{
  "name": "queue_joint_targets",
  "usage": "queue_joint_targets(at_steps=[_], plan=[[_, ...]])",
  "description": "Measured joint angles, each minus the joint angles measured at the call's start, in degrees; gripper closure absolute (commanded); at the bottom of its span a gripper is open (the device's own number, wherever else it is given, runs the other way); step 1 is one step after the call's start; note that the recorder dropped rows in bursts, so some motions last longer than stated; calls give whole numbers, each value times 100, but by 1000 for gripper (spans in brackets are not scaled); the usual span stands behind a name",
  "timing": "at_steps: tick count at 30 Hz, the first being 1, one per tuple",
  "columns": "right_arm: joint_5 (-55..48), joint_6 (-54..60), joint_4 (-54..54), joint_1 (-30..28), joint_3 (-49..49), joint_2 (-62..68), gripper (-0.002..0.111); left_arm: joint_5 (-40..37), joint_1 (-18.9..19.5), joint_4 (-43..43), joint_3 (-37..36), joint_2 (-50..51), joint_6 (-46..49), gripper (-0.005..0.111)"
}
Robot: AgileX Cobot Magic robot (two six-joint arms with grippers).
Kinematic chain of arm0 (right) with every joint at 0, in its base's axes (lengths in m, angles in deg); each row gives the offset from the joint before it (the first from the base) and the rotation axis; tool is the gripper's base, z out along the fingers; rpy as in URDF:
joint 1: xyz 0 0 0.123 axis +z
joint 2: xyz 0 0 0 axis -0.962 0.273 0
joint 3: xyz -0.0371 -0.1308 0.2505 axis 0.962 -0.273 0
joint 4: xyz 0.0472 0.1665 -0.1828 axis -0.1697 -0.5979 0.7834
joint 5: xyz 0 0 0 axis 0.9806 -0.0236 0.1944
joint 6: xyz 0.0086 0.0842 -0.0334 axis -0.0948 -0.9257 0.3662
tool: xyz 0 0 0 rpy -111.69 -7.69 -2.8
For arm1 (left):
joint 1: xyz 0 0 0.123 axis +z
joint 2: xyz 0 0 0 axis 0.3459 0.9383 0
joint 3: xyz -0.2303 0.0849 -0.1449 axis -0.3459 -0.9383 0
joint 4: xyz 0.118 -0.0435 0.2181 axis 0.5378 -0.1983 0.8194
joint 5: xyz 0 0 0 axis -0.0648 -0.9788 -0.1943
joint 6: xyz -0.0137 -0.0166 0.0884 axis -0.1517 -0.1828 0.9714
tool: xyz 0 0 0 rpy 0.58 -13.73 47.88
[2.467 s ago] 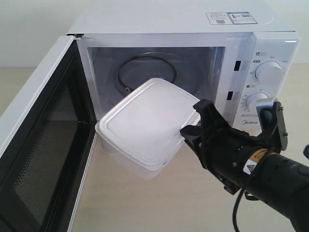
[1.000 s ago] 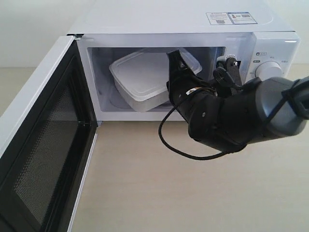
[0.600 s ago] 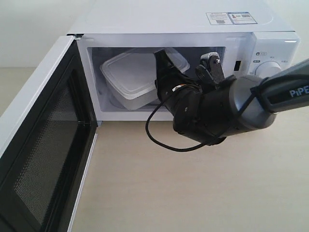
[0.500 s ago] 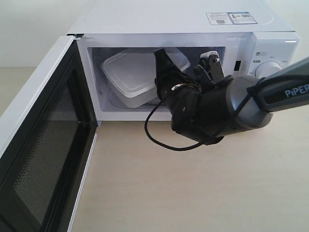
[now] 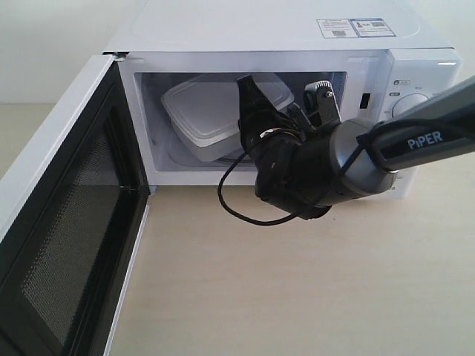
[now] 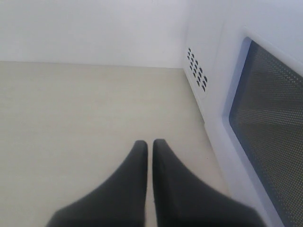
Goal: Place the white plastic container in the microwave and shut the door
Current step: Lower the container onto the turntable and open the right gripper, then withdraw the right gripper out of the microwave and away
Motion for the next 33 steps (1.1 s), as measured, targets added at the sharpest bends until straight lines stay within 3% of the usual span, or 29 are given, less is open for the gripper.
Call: queue_joint_targets(at_steps=[4, 10, 12, 25, 27, 30, 33], plan=[[91, 59, -12, -9, 22, 0, 107, 0, 0, 0, 0, 0, 0, 102], [362, 227, -23, -9, 32, 0, 76, 0, 0, 0, 0, 0, 0, 102], [392, 242, -23, -9, 41, 0, 73, 0, 0, 0, 0, 0, 0, 102], [304, 426, -11, 177, 41, -38, 74, 0, 0, 0, 0, 0, 0, 102], [256, 821, -1, 334, -65, -201, 81, 0, 0, 0, 0, 0, 0, 102], [210, 1441, 36, 448, -416, -423, 106, 0, 0, 0, 0, 0, 0, 102], [173, 3144, 571, 458, -930, -635, 108, 0, 0, 0, 0, 0, 0, 102]])
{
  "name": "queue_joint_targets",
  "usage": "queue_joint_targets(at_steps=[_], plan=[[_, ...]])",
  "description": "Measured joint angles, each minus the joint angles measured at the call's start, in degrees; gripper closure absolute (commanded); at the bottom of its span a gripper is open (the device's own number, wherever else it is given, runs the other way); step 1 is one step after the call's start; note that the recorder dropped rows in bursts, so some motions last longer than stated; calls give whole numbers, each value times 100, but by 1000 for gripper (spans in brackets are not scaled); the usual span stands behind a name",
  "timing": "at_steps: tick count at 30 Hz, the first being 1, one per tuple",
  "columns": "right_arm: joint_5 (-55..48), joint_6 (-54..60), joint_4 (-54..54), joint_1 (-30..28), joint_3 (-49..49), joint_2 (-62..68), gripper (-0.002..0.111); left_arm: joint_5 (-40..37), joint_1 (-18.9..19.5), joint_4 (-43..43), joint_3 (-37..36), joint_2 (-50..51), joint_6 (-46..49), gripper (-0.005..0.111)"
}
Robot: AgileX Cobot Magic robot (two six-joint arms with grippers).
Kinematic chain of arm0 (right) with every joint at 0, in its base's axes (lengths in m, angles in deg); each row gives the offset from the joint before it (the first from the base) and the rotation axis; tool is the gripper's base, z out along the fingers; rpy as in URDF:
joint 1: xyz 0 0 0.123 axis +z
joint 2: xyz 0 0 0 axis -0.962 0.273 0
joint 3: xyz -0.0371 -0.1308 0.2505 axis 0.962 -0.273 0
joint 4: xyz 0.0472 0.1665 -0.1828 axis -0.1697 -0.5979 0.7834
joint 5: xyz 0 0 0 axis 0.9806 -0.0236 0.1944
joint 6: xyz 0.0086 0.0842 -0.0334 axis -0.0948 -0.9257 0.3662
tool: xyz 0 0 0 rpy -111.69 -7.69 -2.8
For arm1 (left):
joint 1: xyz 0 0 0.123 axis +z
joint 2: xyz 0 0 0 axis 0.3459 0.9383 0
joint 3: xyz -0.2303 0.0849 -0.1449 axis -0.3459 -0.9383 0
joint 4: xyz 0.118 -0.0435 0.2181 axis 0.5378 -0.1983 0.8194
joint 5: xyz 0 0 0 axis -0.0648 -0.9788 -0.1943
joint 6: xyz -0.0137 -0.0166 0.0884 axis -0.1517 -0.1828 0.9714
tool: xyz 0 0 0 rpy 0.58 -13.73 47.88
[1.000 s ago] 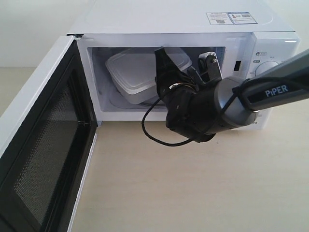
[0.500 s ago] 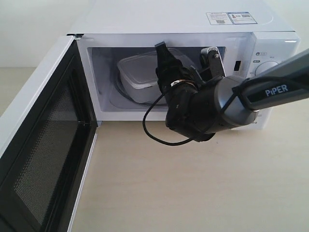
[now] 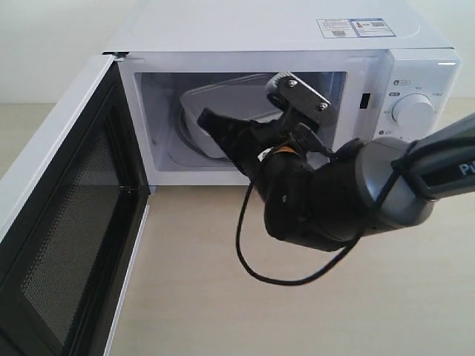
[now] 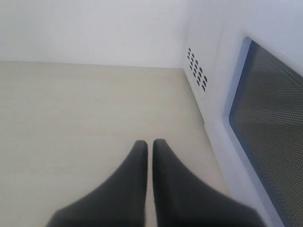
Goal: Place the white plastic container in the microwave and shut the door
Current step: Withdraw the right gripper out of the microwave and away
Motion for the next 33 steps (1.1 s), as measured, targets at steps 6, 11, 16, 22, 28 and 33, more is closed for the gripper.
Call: queue_joint_targets(at_steps=[6, 11, 16, 22, 28, 33], plan=[[186, 2742, 1177, 23, -320, 27, 108, 0, 0, 0, 0, 0, 0, 102], [746, 2850, 1277, 23, 7, 738, 108, 0, 0, 0, 0, 0, 0, 102], [861, 2850, 1265, 23, 390, 1080, 108, 0, 0, 0, 0, 0, 0, 102], [761, 2682, 1130, -204, 856, 1376, 108, 0, 0, 0, 0, 0, 0, 102], [341, 2645, 1104, -414, 1267, 1442, 108, 0, 0, 0, 0, 0, 0, 102], [222, 2645, 1104, -424, 1508, 1442, 108, 0, 0, 0, 0, 0, 0, 102]])
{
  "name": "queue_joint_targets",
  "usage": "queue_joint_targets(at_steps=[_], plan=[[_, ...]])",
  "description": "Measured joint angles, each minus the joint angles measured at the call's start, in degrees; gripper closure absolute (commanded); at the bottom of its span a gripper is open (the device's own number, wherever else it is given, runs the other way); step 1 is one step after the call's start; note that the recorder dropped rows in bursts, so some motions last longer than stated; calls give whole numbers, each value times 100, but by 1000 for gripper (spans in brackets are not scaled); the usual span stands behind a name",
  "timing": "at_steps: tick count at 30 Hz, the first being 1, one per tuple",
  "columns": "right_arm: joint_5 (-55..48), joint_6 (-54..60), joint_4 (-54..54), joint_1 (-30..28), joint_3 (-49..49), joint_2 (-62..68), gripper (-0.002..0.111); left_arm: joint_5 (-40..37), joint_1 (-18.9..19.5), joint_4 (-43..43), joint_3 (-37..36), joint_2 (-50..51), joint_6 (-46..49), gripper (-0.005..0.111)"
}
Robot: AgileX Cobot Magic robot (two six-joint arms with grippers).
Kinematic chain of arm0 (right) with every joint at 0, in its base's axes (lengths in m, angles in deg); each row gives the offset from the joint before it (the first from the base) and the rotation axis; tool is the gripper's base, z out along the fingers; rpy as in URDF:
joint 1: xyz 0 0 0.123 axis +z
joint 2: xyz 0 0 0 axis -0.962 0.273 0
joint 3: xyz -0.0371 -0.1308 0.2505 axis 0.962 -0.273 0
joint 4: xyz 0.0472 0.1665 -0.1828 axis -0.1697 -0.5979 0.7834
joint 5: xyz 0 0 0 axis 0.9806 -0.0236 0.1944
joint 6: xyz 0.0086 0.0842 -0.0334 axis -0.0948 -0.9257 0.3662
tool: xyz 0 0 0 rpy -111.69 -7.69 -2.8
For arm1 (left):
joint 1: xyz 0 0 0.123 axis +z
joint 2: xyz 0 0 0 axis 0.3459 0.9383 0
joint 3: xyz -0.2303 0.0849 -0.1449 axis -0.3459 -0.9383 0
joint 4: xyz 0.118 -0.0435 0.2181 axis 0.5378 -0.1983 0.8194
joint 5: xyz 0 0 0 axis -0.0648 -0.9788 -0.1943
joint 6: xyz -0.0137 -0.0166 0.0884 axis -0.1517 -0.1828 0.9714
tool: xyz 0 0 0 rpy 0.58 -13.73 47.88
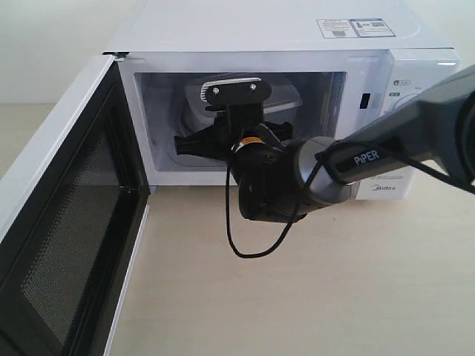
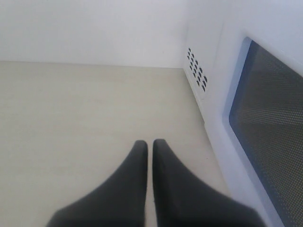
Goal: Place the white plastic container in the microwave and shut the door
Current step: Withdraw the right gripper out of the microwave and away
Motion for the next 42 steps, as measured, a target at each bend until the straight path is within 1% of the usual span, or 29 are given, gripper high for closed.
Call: queue_joint_targets(at_steps=[5, 10, 17, 23, 26, 29, 37, 40, 42], plan=[[-238, 0, -15, 0, 41, 0, 108, 0, 0, 0, 0, 0, 0, 102], [-221, 67, -482, 155, 17, 0, 108, 0, 0, 0, 0, 0, 0, 102], [-232, 319, -1025, 729, -65, -167, 108, 0, 0, 0, 0, 0, 0, 102], [-167, 649, -1768, 1079, -610, -818, 108, 0, 0, 0, 0, 0, 0, 102], [-260, 1260, -2480, 1192, -1013, -1285, 108, 0, 0, 0, 0, 0, 0, 102], [-302, 2215, -3176, 1398, -1493, -1881, 108, 0, 0, 0, 0, 0, 0, 102], [-572, 5344, -5065, 2296, -2684, -3876, 108, 0, 0, 0, 0, 0, 0, 102], [-670, 6240, -5839, 2570, -2950, -4479, 108, 0, 0, 0, 0, 0, 0, 102], [-693, 6623, -6128, 2721, -3082, -4813, 108, 0, 0, 0, 0, 0, 0, 102]])
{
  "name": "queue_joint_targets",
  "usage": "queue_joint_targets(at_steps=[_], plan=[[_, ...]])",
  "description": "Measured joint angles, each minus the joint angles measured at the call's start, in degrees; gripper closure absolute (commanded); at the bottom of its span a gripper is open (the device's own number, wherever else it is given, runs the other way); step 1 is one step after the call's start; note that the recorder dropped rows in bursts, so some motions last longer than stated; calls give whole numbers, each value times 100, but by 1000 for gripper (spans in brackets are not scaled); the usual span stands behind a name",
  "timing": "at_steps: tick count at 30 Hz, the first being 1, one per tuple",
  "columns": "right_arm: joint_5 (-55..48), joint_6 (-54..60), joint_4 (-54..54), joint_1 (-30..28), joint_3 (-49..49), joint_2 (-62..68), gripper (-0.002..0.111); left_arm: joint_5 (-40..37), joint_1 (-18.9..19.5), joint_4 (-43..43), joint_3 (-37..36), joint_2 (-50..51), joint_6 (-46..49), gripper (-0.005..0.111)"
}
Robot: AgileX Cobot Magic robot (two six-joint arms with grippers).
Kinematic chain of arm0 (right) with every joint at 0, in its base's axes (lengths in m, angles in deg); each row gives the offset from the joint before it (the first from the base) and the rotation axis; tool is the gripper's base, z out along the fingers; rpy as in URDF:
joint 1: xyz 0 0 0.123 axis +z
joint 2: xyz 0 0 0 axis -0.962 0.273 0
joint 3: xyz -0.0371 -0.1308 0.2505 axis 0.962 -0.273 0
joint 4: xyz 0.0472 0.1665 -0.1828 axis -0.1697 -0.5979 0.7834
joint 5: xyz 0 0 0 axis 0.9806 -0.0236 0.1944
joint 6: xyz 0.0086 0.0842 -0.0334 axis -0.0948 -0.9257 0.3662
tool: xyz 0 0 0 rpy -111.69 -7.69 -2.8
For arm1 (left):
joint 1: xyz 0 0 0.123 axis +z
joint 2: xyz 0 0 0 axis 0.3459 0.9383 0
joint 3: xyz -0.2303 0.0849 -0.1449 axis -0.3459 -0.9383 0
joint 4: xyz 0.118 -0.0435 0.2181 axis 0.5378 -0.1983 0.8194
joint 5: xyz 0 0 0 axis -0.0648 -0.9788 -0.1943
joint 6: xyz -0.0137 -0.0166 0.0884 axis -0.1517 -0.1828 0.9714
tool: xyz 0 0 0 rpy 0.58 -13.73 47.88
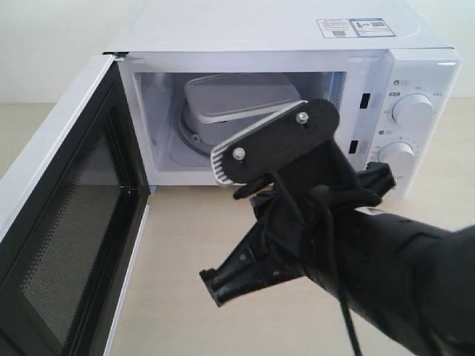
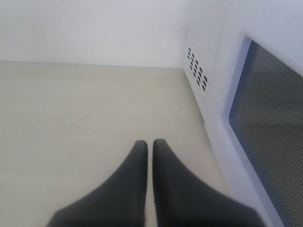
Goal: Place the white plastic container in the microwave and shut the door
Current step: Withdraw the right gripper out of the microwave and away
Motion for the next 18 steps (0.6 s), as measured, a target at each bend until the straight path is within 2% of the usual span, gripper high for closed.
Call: queue_joint_targets(at_steps=[7, 18], plan=[[-294, 165, -188, 574, -457, -818, 108, 0, 0, 0, 0, 0, 0, 102], [-355, -201, -197, 636, -485, -827, 108, 0, 0, 0, 0, 0, 0, 102]])
